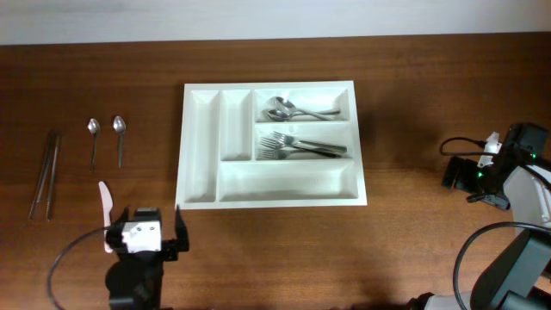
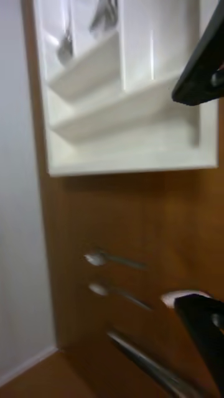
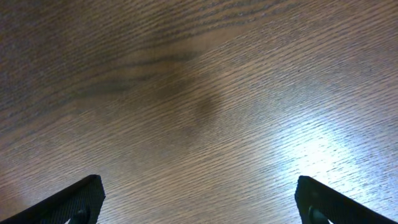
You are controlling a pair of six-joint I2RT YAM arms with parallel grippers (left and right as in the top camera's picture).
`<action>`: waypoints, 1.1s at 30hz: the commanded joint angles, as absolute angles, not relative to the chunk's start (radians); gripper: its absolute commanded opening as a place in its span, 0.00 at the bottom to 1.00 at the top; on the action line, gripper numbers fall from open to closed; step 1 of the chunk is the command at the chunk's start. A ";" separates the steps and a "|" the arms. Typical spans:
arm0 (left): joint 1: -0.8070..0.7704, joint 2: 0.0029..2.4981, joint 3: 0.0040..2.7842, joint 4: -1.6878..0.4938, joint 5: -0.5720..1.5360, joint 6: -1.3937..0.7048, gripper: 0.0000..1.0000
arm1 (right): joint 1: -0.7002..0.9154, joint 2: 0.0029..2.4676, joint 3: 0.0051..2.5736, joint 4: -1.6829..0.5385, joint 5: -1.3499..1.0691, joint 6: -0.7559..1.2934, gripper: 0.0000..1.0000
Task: Pack container
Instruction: 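Move the left gripper left over the metal chopsticks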
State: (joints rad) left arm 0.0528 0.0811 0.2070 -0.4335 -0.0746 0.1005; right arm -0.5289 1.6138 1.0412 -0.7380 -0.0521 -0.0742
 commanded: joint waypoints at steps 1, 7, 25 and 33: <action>0.103 0.198 0.370 -0.463 -0.129 0.084 0.99 | -0.531 1.597 1.039 -0.736 -0.040 -0.062 0.99; 0.206 0.597 0.712 -0.677 -0.097 0.084 0.99 | -0.531 1.597 1.039 -0.736 -0.040 -0.062 0.99; 0.317 1.391 1.257 -1.019 -0.049 0.152 0.99 | -0.531 1.597 1.039 -0.736 -0.040 -0.062 0.99; 0.458 1.474 1.471 -1.065 -0.167 0.156 0.99 | -0.531 1.597 1.039 -0.736 -0.040 -0.062 0.99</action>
